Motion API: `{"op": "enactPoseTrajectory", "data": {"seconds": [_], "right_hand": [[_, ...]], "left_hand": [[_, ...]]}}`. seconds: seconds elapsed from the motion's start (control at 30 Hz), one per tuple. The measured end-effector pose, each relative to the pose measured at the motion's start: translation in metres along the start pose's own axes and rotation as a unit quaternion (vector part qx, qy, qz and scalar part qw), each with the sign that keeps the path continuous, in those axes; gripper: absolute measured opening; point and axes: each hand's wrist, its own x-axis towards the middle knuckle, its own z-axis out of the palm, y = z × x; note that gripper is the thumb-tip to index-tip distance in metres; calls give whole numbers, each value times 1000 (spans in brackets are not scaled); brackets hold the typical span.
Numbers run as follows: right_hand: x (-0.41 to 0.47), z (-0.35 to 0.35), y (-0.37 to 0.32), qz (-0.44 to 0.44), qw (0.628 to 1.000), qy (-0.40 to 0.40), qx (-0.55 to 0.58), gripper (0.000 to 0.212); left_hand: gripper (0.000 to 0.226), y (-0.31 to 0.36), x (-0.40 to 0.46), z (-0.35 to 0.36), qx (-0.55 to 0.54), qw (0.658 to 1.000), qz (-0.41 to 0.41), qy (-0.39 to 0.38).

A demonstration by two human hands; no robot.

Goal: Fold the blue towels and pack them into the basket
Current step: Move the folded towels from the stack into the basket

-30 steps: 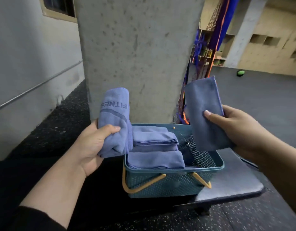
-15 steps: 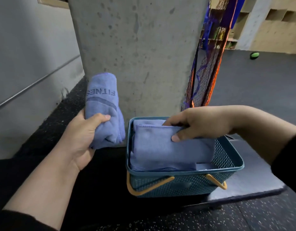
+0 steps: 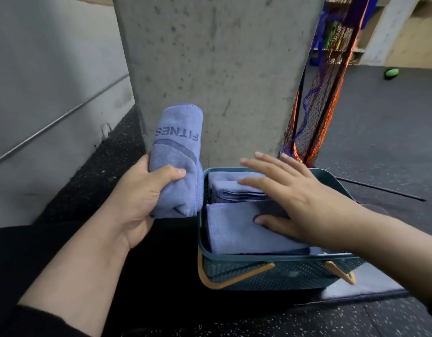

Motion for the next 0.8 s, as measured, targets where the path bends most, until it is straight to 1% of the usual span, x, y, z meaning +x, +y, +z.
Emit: {"op": "enactPoseTrajectory", "data": {"seconds": [0.07,0.1,0.13,0.17,0.2,0.27,0.33,0.37,0.4,0.43,0.47,0.5,0.53,0.57,0.6,0.63,0.67,0.7,0.73,0.77,0.8], "right_hand": [[2,-6,1,34,996,-80,8,67],[3,-6,-1,43,989,-138,21,69],[4,-4,-3,48,978,-199,33,68],[3,-1,-6,50,969,-240,40,66],[3,2,-10,51,964,-256,41,64],[3,4,-14,51,966,-252,38,64],[3,-1,-12,71,968,-231,68,64],[3,-6,-11,103,970,-188,115,61],[3,-11,-10,147,965,-99,192,57],[6,-17,-7,186,938,11,291,54],[10,-24,-4,217,888,97,394,57],[16,-31,0,232,833,129,485,66],[23,-38,3,236,780,118,568,77],[30,-45,5,236,734,86,631,83],[37,-53,5,226,706,47,669,82],[42,-58,5,214,702,11,679,77],[48,-62,4,205,712,-17,671,69],[53,-63,3,200,732,-39,650,61],[56,-64,2,202,750,-55,627,59],[60,-64,3,210,764,-63,607,61],[62,-65,6,220,769,-64,597,64]], "left_hand": [[33,1,-1,0,-2,1000,1,0],[33,1,-2,0,-3,1000,2,-1],[33,1,-2,1,-4,1000,1,-3],[31,2,-3,1,-5,1000,0,-6],[30,3,-4,2,-7,1000,-1,-8],[27,5,-4,2,-11,1000,-3,-14],[28,9,-5,4,-15,999,-3,-36],[32,11,-5,4,-14,999,-3,-52],[38,13,-5,5,-7,998,-3,-68],[43,16,-4,5,5,997,-4,-81],[48,18,-4,5,19,995,-5,-95],[51,20,-3,6,34,993,-7,-112],[52,22,-3,8,52,989,-7,-135],[51,23,-2,11,73,984,-9,-160],[50,25,-2,14,94,979,-13,-182],[49,26,-1,17,110,973,-17,-201],[49,28,-1,19,121,968,-22,-217],[48,29,-1,20,129,964,-26,-230],[48,31,-1,21,135,960,-29,-244],[47,32,-1,21,139,956,-32,-255],[48,34,-1,21,142,953,-34,-265]]}}
